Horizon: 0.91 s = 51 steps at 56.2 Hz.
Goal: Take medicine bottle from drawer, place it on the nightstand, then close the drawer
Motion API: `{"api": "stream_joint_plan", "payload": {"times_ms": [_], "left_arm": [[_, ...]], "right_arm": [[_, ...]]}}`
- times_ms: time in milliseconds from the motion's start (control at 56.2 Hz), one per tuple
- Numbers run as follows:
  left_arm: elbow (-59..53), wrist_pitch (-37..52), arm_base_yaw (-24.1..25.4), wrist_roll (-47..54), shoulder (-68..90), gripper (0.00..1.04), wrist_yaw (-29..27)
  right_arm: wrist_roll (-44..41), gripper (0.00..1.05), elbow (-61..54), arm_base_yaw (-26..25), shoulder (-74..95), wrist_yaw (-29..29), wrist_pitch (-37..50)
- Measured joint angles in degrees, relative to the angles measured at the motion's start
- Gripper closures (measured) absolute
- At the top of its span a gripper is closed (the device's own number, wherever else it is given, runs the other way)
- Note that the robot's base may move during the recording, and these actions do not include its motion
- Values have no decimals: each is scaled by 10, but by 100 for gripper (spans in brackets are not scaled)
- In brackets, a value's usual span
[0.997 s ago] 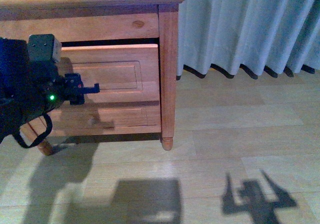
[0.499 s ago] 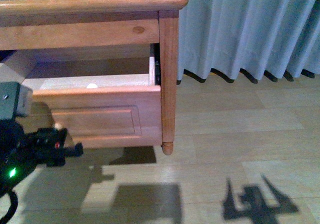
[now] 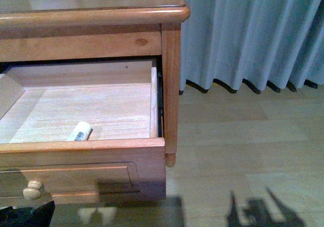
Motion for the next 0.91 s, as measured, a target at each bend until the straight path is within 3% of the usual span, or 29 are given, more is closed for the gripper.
{"api": "stream_joint_plan", "payload": {"times_ms": [196,409,588,623,677,730,801,908], "left_arm": [[0,-172,32,-1,-160,5,34],[61,-502,90,12,-470,6,121],[128,-684,93,1,-667,7,176],[108,-633,62,30,-720,14,84],[89,-598,26,61,-775,22,-1],[81,-637,-25,101,-864,33,-100],[59,-653,-23,130,-939,51,-115],[32,-654,10,141,-959,70,-78]], "right_arm": [[0,7,0,0,0,0,0],[0,7,0,0,0,0,0],[0,7,0,0,0,0,0],[0,7,0,0,0,0,0],[0,7,0,0,0,0,0],[0,7,0,0,0,0,0],[0,7,0,0,0,0,0],[0,7,0,0,0,2,0]]}}
